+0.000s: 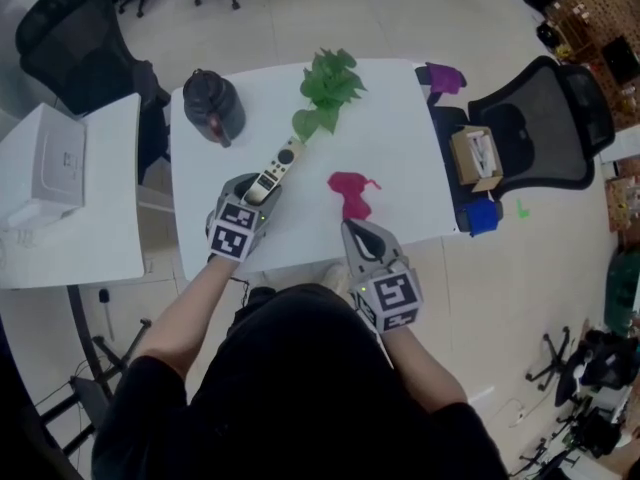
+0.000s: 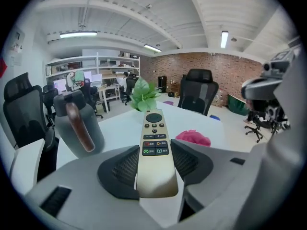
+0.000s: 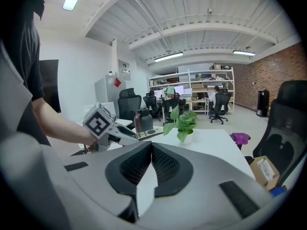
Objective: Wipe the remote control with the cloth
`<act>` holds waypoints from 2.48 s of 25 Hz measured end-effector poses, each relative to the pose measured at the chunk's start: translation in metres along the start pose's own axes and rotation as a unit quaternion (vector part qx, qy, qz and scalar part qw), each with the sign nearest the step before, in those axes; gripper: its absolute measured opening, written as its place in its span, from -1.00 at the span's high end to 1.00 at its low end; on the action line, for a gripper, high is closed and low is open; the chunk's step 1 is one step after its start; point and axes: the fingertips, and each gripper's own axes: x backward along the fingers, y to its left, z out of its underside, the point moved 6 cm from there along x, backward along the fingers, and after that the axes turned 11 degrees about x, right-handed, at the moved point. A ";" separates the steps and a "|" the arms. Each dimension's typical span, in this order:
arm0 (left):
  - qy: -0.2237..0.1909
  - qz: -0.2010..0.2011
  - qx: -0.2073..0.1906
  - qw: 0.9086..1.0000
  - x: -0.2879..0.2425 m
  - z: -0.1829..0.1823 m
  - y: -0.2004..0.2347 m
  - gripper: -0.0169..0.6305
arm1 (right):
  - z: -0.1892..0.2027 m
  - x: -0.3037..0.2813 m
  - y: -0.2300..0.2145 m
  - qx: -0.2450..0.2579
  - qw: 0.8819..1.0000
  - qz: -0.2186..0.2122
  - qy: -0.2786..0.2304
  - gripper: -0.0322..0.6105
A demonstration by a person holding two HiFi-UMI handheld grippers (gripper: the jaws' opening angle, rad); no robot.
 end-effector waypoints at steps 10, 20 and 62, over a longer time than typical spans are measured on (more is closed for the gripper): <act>-0.067 0.031 -0.044 0.996 0.086 -0.022 -0.057 0.30 | 0.032 -0.025 -0.022 0.012 0.999 0.035 0.038 0.78; -0.095 0.038 -0.107 0.989 0.117 -0.045 -0.087 0.30 | 0.103 -0.095 -0.069 0.010 0.986 0.048 0.159 0.13; -0.081 -0.044 -0.291 0.952 0.089 -0.061 -0.074 0.30 | -0.110 -0.007 0.046 0.243 0.966 -0.080 -0.043 0.60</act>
